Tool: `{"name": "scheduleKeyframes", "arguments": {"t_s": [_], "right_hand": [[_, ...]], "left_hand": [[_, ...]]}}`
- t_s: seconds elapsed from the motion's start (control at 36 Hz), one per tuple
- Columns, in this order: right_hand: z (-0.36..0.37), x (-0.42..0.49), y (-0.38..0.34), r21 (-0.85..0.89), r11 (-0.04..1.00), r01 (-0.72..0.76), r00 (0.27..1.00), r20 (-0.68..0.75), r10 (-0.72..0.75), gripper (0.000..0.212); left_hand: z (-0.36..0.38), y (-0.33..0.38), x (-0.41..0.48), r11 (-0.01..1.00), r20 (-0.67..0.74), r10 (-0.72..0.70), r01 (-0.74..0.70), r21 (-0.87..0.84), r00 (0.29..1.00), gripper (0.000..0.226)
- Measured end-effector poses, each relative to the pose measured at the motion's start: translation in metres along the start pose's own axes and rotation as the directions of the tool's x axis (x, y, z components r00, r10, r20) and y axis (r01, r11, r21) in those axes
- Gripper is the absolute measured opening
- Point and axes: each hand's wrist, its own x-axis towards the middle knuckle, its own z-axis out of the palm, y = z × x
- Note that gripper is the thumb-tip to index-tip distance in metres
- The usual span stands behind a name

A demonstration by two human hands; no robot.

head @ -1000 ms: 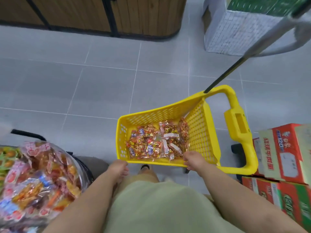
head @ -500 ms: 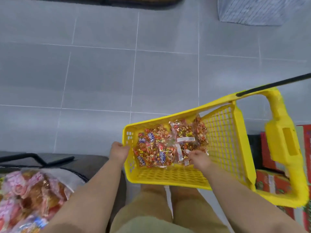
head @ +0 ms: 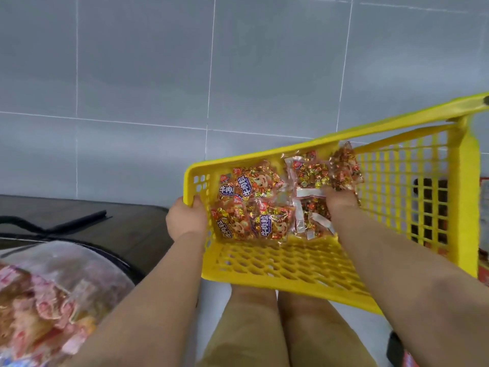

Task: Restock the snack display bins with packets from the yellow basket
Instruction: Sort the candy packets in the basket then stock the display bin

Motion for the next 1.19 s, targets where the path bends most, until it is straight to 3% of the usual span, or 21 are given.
{"name": "scheduleKeyframes", "arguments": {"t_s": [0.06, 0.14, 0.19, 0.36, 0.44, 0.53, 0.58, 0.67, 0.75, 0.83, 0.92, 0.94, 1.0, 1.06, 1.11, 1.14, 1.19], "right_hand": [[0.006, 0.009, -0.003, -0.023, 0.999, -0.046, 0.999, -0.001, 0.046, 0.045], [0.013, 0.021, -0.004, -0.247, 0.969, -0.025, 0.998, -0.058, 0.011, 0.073], [0.017, 0.022, -0.002, -0.283, 0.959, -0.013, 0.999, -0.051, -0.001, 0.082], [0.021, 0.015, 0.010, -0.082, 0.992, 0.094, 0.992, 0.090, -0.086, 0.070], [0.018, 0.002, 0.014, 0.133, 0.986, 0.095, 0.978, 0.171, -0.118, 0.048], [0.012, -0.010, 0.022, 0.193, 0.976, 0.099, 0.974, 0.184, -0.135, 0.025], [0.004, -0.018, 0.028, 0.247, 0.966, 0.081, 0.967, 0.215, -0.136, 0.028], [-0.008, -0.033, 0.039, 0.395, 0.918, -0.020, 0.910, 0.387, -0.147, 0.049], [-0.019, -0.052, 0.047, 0.472, 0.877, -0.093, 0.834, 0.518, -0.190, 0.031], [-0.028, -0.073, 0.050, 0.470, 0.874, -0.120, 0.775, 0.595, -0.214, 0.039], [-0.032, -0.088, 0.049, 0.381, 0.924, -0.038, 0.751, 0.620, -0.225, 0.041], [-0.033, -0.093, 0.048, 0.343, 0.939, 0.005, 0.735, 0.636, -0.236, 0.040], [-0.034, -0.099, 0.046, 0.305, 0.951, 0.049, 0.700, 0.668, -0.250, 0.037], [-0.034, -0.103, 0.042, 0.276, 0.958, 0.082, 0.690, 0.678, -0.254, 0.031], [-0.034, -0.101, 0.039, 0.266, 0.960, 0.085, 0.674, 0.695, -0.252, 0.027], [-0.034, -0.099, 0.038, 0.265, 0.961, 0.076, 0.666, 0.704, -0.247, 0.026], [-0.036, -0.094, 0.037, 0.233, 0.968, 0.092, 0.664, 0.710, -0.234, 0.023]], "left_hand": [[0.002, -0.002, 0.001, 1.000, -0.009, 0.005, -0.005, 0.001, 1.000, 0.035], [0.005, -0.004, 0.001, 1.000, -0.016, 0.004, -0.004, 0.002, 1.000, 0.036], [0.006, -0.005, 0.000, 1.000, -0.021, 0.003, -0.003, -0.005, 1.000, 0.035], [0.005, -0.005, -0.003, 0.999, -0.029, 0.001, -0.002, -0.032, 1.000, 0.033], [0.005, -0.005, -0.003, 0.999, -0.034, 0.000, -0.001, -0.047, 0.999, 0.033], [0.005, -0.004, -0.003, 0.998, -0.041, 0.002, -0.005, -0.069, 0.999, 0.035], [0.006, -0.004, -0.002, 0.997, -0.050, 0.006, -0.009, -0.073, 0.999, 0.038], [0.005, -0.003, -0.003, 0.997, -0.055, 0.009, -0.013, -0.078, 0.998, 0.038], [0.003, 0.000, -0.005, 0.995, -0.051, 0.029, -0.034, -0.098, 0.998, 0.035], [-0.002, 0.002, -0.012, 0.982, -0.075, 0.118, -0.128, -0.142, 0.990, 0.016], [-0.003, 0.007, -0.036, 0.909, -0.218, 0.349, -0.386, -0.157, 0.911, 0.044], [-0.001, 0.011, -0.048, 0.861, -0.202, 0.417, -0.456, -0.225, 0.886, 0.045], [0.004, 0.023, -0.072, 0.787, -0.004, 0.462, -0.412, -0.460, 0.887, 0.041], [0.013, 0.035, -0.085, 0.797, 0.345, 0.404, -0.140, -0.588, 0.847, 0.050], [0.022, 0.043, -0.090, 0.827, 0.632, 0.264, 0.167, -0.537, 0.728, 0.075], [0.024, 0.045, -0.091, 0.810, 0.694, 0.233, 0.259, -0.526, 0.681, 0.071], [0.032, 0.045, -0.087, 0.786, 0.717, 0.203, 0.326, -0.526, 0.667, 0.038]]}}
